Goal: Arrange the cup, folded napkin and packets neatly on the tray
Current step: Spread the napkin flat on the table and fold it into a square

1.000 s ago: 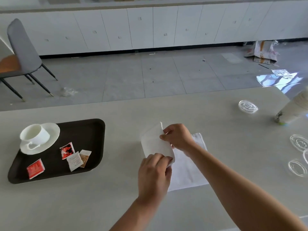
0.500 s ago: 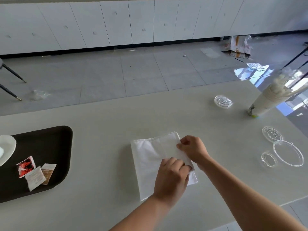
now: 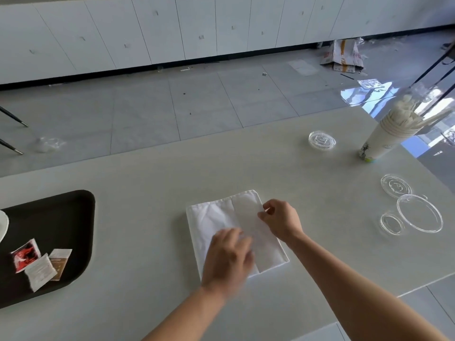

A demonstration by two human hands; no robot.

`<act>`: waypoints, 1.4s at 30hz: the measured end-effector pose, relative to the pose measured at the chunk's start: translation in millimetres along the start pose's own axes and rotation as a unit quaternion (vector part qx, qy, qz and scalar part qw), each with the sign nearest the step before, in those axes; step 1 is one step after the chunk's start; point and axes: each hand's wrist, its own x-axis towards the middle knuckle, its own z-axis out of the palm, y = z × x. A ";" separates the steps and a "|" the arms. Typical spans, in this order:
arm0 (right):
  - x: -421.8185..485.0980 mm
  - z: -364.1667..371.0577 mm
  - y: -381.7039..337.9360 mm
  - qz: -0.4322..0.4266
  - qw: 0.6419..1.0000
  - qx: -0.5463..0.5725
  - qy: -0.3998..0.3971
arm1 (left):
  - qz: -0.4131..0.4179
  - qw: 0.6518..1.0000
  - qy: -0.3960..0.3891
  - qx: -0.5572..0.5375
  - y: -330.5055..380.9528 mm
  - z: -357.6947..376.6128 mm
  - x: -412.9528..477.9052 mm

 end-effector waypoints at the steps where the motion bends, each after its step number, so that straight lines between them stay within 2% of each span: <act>1: -0.5 0.6 0.3 0.001 1.000 -0.002 -0.003 | -0.021 1.000 0.002 0.020 -11.0 -1.4 1.9; 4: -3.4 -0.7 1.1 -0.028 0.998 -0.043 0.020 | -0.078 0.991 -0.048 0.095 -44.5 -2.5 5.7; 7: -19.9 3.9 11.2 -0.168 0.971 -0.130 0.111 | -0.119 0.974 -0.129 0.146 -73.2 4.8 1.6; 8: -27.2 9.5 16.2 -0.214 0.956 -0.162 0.119 | -0.122 0.971 -0.141 0.151 -79.5 8.6 -1.0; 11: -42.0 28.8 33.7 -0.273 0.921 -0.271 0.061 | -0.131 0.970 -0.148 0.140 -86.6 16.7 -6.8; 15: -42.8 38.7 56.5 -0.241 0.911 -0.335 0.016 | -0.135 0.972 -0.136 0.135 -86.3 21.8 -13.6; 22: -51.0 30.9 58.6 -0.239 0.916 -0.318 0.046 | -0.144 0.967 -0.148 0.151 -86.0 20.5 -14.5; 29: -60.2 30.9 70.7 -0.208 0.917 -0.340 0.015 | -0.144 0.965 -0.147 0.162 -80.6 12.3 -15.0; 33: -66.5 31.1 70.6 -0.205 0.923 -0.325 0.029 | -0.090 0.983 -0.106 0.122 -61.9 9.5 -37.8; 38: -82.7 27.7 70.4 -0.193 0.927 -0.317 0.055 | -0.108 0.967 -0.174 0.149 -53.5 17.9 -64.3; 42: -96.9 19.5 63.5 -0.184 0.927 -0.309 0.106 | -0.119 0.962 -0.185 0.161 -50.9 15.1 -63.2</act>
